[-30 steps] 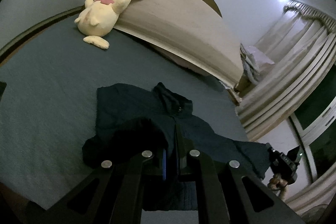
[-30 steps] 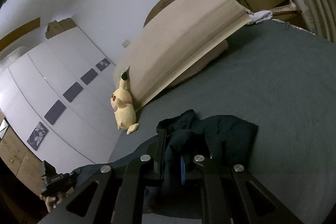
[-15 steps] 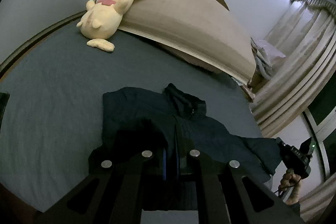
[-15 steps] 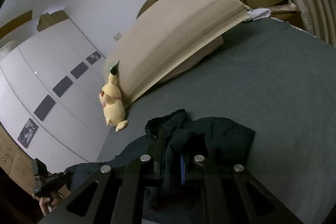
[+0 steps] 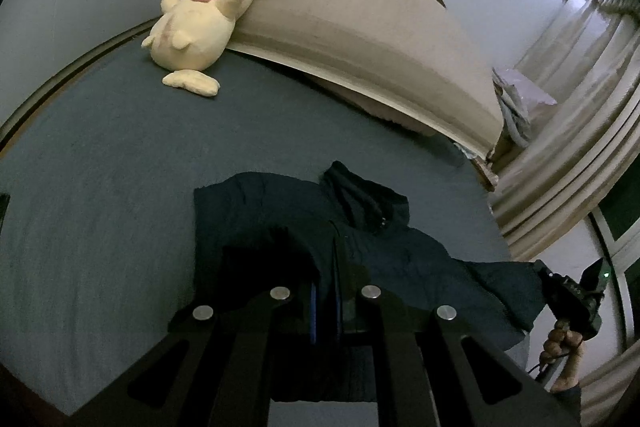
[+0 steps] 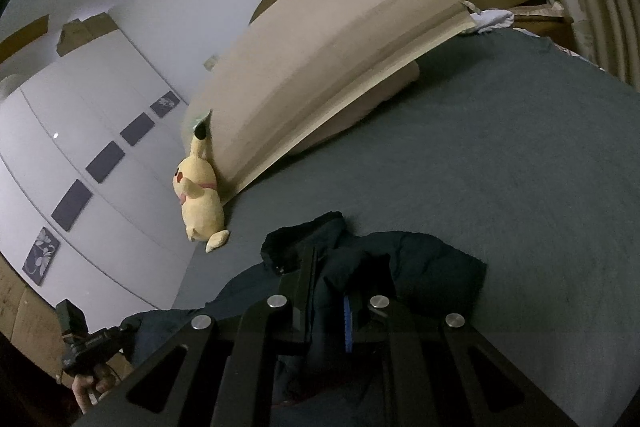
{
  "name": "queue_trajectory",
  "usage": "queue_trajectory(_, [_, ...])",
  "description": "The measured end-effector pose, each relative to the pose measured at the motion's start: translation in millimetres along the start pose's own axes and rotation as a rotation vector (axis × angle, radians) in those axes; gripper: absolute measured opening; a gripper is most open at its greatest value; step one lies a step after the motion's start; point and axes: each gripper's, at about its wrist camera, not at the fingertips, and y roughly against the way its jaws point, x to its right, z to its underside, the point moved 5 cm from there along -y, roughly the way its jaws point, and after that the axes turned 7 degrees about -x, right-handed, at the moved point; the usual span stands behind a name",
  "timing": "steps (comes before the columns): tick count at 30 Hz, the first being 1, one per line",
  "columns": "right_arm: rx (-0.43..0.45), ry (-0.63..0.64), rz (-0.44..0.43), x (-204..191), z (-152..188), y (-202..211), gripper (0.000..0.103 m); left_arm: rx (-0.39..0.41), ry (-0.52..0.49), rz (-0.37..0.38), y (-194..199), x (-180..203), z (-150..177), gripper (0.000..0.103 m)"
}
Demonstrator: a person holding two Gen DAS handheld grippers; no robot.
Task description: Fold large clothes
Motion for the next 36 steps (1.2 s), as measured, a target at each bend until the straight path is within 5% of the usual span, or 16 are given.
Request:
queue_trajectory(20, [-0.086, -0.060, 0.044, 33.1, -38.0, -89.1, 0.011, -0.110, 0.051, -0.032, -81.1, -25.0, -43.4, 0.006])
queue_trajectory(36, [-0.172, -0.148, 0.073, 77.7, -36.1, -152.8, 0.011, -0.241, 0.118, -0.022, -151.0, -52.6, -60.3, 0.007])
